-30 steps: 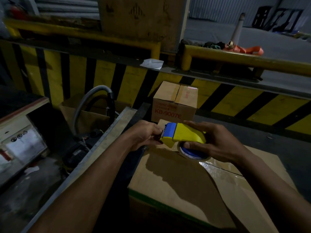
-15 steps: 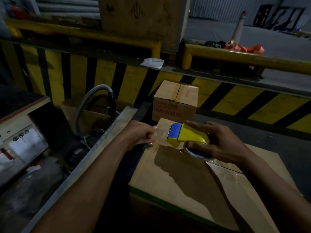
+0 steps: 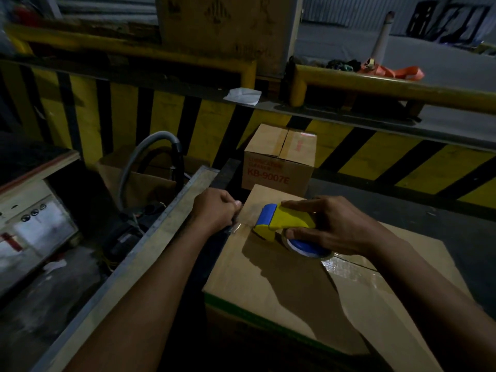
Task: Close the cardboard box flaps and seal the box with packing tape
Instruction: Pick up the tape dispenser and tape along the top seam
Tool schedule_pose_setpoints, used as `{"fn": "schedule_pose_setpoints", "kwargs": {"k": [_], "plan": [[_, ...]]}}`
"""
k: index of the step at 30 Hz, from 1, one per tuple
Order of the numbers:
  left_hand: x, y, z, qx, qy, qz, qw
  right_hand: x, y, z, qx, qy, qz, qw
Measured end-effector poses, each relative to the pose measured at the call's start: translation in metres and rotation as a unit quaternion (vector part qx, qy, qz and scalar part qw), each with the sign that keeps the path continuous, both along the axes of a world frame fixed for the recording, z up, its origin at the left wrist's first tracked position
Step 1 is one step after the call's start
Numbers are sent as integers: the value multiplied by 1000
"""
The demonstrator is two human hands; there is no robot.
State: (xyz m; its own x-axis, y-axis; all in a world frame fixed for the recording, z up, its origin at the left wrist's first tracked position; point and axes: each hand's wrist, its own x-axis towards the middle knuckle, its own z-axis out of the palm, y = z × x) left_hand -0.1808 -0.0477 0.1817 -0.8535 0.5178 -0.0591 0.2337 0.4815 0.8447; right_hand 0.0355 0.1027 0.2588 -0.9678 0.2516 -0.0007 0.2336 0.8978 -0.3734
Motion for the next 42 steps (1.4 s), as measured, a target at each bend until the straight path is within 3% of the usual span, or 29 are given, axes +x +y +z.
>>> {"fn": "schedule_pose_setpoints", "kwargs": {"k": [18, 30, 42], "plan": [[10, -11, -17, -41, 32, -13, 999, -2, 6, -7, 38, -23, 28, 999], [8, -8, -10, -17, 74, 12, 997, -3, 9, -8, 37, -16, 31, 999], [18, -13, -22, -81, 34, -1, 996, -4, 4, -6, 41, -25, 30, 998]]}}
